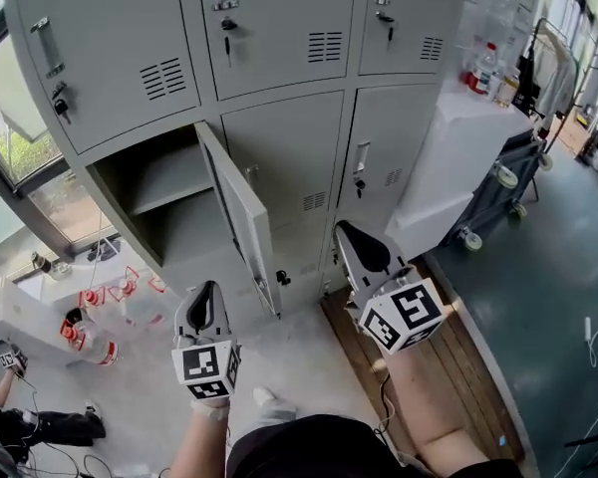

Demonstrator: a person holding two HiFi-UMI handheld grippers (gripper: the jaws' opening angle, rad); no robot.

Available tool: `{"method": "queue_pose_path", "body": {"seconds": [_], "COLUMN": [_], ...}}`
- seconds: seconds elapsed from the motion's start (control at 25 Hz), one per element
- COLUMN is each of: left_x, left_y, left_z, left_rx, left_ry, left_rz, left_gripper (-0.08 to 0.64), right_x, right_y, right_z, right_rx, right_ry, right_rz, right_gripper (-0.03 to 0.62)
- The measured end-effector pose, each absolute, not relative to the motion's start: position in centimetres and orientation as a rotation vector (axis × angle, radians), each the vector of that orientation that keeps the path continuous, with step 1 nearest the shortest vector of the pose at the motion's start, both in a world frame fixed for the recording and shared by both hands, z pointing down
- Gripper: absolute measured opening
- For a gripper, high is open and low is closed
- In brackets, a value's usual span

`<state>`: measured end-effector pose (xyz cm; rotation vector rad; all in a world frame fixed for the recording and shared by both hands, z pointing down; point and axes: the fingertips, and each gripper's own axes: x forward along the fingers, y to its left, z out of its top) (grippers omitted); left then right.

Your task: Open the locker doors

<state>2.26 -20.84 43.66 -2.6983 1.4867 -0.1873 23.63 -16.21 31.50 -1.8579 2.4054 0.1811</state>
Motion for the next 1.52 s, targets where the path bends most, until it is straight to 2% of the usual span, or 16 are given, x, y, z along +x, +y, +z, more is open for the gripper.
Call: {"method": "queue_pose_path", "body": {"seconds": [0.56, 0.8, 1.0, 1.52], "left_x": [-0.7, -2.3, -3.2, -2.8], "left_y": [-30.7, -34.3, -36.4, -36.9], "left_z": [42.3, 42.0, 42.1, 41.6], "left_rx": [-2.747, -2.715, -2.714, -2.654], "left_ry": [1.355, 1.293, 1.303, 1.505], "left_rz": [-0.221, -0.263, -0.286, -0.254], "left_gripper": [0.025, 0.025, 0.026, 0.025], "right_x": [17.0, 16.1, 15.2, 14.3], "right_y": [-30.4, -34.3, -37.6, -42.4], "right_z": [12.9, 6.7, 4.0, 1.7], "right_rx": [-1.755, -1.743, -1.739, -1.666], "right_ry": [2.428, 2.349, 2.378, 2.477], "right_rz": [0.605, 0.683, 0.718, 0.695], "right_gripper": [0.031, 0.033, 0.110, 0.162]}}
